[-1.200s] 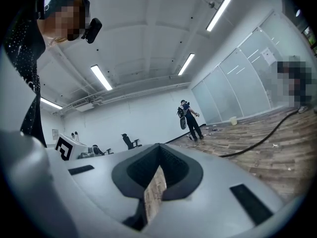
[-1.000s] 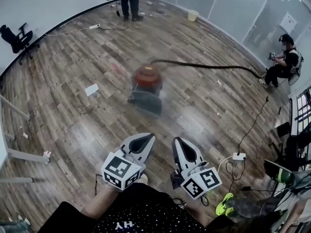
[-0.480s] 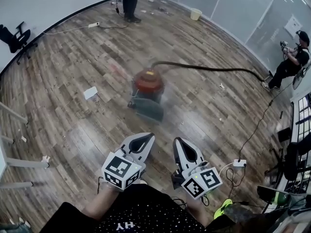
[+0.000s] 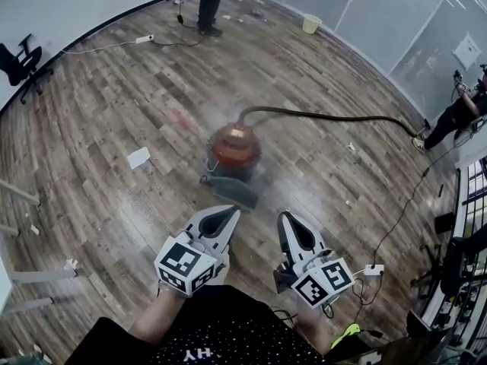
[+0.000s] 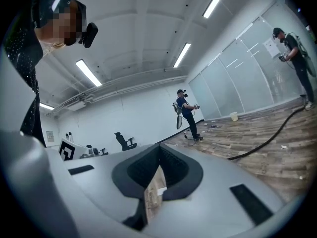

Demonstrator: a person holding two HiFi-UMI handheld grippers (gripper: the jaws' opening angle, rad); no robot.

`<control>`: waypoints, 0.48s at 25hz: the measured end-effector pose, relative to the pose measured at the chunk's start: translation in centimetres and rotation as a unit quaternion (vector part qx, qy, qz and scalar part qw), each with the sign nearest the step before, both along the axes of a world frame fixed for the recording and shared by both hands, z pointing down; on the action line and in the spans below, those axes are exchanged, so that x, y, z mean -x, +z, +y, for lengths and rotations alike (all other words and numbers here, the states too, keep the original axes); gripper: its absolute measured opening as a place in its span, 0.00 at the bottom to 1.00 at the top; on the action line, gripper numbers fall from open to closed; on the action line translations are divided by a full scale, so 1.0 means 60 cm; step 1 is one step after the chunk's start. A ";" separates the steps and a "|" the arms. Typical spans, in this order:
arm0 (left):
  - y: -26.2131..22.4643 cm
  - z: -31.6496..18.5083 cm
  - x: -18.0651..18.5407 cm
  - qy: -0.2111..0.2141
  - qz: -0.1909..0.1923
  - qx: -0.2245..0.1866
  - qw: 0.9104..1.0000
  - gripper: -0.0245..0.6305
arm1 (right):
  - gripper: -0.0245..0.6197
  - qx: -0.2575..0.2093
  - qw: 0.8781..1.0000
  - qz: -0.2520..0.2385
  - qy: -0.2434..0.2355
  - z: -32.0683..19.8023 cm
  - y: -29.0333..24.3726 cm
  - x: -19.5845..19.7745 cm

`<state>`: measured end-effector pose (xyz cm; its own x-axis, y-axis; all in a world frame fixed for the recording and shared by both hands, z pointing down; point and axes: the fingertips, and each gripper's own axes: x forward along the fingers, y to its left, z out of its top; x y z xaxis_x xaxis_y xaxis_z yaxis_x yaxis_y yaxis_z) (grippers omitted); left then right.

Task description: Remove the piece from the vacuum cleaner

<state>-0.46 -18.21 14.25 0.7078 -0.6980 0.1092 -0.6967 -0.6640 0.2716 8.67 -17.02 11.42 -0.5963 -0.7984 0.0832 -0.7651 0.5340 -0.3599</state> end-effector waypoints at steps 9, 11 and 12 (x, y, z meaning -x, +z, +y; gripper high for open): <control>0.037 -0.155 0.030 0.010 0.000 0.004 1.000 0.05 | 0.05 0.011 1.000 -0.018 0.016 -0.140 0.021 -0.003; 0.049 -0.176 0.030 0.009 -0.001 0.008 1.000 0.05 | 0.05 0.019 0.999 -0.025 0.019 -0.155 0.033 -0.012; 0.055 -0.185 0.030 0.007 -0.001 0.009 1.000 0.05 | 0.05 0.023 0.999 -0.025 0.019 -0.161 0.040 -0.016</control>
<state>-2.29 -29.30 17.58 0.7167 -0.6864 0.1228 -0.6883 -0.6681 0.2828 9.63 -26.67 13.84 -0.5706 -0.8161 0.0913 -0.7649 0.4877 -0.4208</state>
